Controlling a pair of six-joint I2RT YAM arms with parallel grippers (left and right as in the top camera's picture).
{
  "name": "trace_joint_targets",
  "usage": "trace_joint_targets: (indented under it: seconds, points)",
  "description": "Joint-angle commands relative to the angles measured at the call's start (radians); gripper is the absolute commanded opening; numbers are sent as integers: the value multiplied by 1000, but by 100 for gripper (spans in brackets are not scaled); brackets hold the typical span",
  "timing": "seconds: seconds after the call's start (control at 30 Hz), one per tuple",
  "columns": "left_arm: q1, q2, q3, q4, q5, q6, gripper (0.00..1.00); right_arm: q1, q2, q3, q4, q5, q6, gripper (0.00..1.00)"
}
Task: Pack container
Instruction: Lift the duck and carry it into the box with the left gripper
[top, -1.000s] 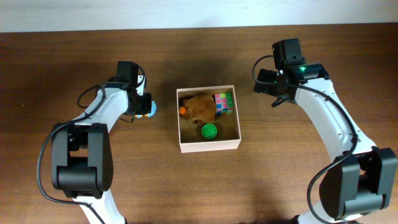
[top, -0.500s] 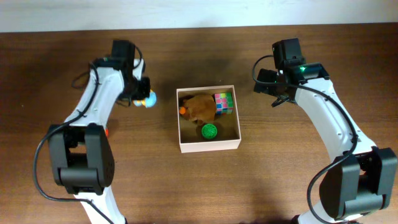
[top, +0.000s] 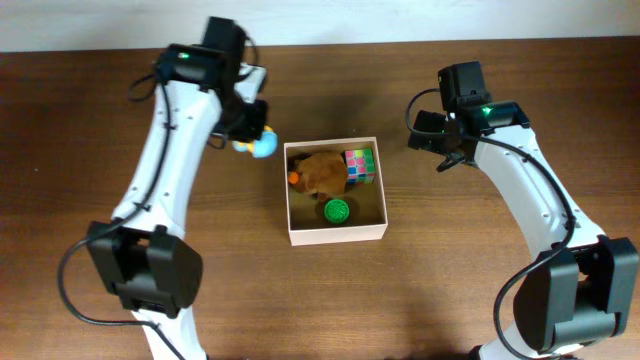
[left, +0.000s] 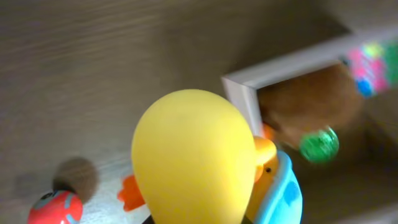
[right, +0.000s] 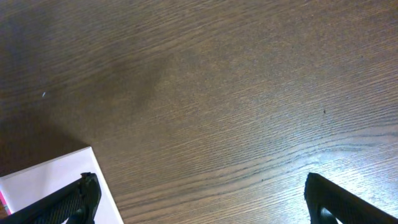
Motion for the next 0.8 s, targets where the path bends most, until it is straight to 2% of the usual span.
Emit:
trace_joint_targets:
  seconds: [0.0,0.17,0.43,0.63,0.77]
  points:
    - [-86,-1,51,-34,15,128,6,-6,2,20,1,16,9,99]
    - [-192,0,51,-71,15,259,6,-6,2,20,1,16,9,99]
    - [-243,11,42,-100,26,320,6,-6,2,20,1,16,9,99]
    - [-242,11,-37,-161,175,500,6,-6,2,20,1,16,9,99]
    - [-243,11,-103,-151,230,563,6,-6,2,20,1,16,9,99]
